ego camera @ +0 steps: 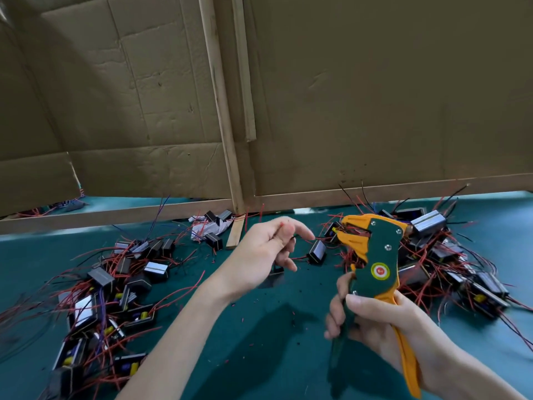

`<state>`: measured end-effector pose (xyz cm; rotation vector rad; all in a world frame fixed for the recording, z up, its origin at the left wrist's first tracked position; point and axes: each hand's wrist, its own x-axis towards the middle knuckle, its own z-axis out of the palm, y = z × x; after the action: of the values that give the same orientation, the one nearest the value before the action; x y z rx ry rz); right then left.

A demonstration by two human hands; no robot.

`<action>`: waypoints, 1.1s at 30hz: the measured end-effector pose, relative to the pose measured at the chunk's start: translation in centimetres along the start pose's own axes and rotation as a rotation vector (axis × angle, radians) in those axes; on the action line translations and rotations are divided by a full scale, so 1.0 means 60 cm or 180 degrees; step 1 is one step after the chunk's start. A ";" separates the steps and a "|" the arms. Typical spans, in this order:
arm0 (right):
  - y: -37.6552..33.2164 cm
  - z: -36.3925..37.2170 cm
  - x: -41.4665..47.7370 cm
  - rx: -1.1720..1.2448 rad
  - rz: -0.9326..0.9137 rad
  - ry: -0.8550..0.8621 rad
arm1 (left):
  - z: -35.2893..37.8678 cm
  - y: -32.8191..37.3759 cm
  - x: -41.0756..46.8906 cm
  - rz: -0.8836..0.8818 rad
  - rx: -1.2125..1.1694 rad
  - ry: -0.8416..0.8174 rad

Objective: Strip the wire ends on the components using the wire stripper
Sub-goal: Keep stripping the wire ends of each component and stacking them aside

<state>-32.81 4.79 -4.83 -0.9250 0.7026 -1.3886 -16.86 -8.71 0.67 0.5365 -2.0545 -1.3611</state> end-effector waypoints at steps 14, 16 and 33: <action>0.007 0.005 0.008 -0.0010 0.0261 0.0280 | 0.019 -0.012 -0.005 0.0333 0.1360 0.0442; 0.006 0.004 0.008 -0.0006 0.0254 0.0241 | 0.024 -0.003 -0.006 0.0487 0.1327 0.0575; 0.003 -0.002 -0.003 -0.0125 0.0261 -0.0277 | 0.023 0.014 -0.007 0.0299 0.0319 0.0315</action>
<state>-32.87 4.95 -5.07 -0.9711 0.6965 -1.2588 -17.50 -7.20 0.94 0.5324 -2.0487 -1.1594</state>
